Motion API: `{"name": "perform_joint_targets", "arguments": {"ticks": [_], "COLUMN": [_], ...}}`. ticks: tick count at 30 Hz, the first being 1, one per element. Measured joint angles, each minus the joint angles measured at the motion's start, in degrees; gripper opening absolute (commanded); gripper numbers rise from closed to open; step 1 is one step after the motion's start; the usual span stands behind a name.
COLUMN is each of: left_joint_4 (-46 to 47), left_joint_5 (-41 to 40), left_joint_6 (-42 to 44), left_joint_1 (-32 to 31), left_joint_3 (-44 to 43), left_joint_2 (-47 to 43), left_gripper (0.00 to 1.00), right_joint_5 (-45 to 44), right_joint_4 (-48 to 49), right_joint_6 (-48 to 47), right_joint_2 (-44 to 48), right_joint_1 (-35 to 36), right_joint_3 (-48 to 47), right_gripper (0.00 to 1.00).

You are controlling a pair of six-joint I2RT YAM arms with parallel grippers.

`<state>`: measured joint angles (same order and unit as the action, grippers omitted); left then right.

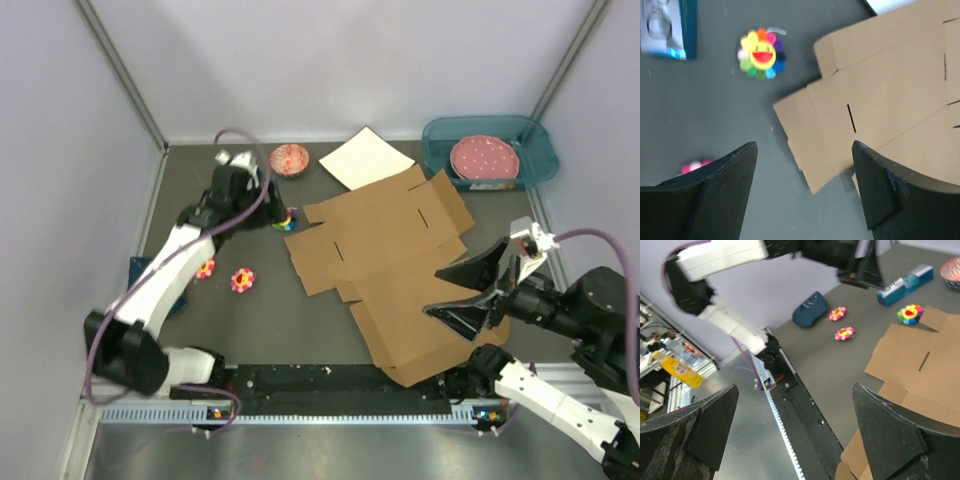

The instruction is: Fold the paper box

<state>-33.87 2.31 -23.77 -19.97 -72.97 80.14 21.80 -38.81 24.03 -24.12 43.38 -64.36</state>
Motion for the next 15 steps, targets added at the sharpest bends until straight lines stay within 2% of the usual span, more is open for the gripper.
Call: {"name": "perform_joint_targets", "arguments": {"ticks": [6,8,11,15], "left_joint_4": [17.64,21.4,22.93,23.26], "left_joint_5": [2.05,3.3,4.92,6.56], "left_joint_6": [-15.45,-19.43,-22.18,-22.56], "left_joint_1": [-1.16,-2.05,-2.25,-2.25], "left_joint_3": [31.28,39.1,44.39,43.04], "left_joint_2": [-23.52,-28.26,-31.32,-31.8], "left_gripper": [0.88,0.89,0.87,0.87], "right_joint_5": [-2.43,-2.82,-3.82,-5.97], "right_joint_4": [0.83,1.6,2.78,3.85], "right_joint_6": [0.22,0.72,1.99,4.13], "right_joint_2": [-1.9,-2.29,-2.19,0.13], "right_joint_1": [0.0,0.0,0.0,0.0], "right_joint_3": [4.55,6.08,8.5,12.72], "right_gripper": [0.98,0.98,0.98,0.98]}}
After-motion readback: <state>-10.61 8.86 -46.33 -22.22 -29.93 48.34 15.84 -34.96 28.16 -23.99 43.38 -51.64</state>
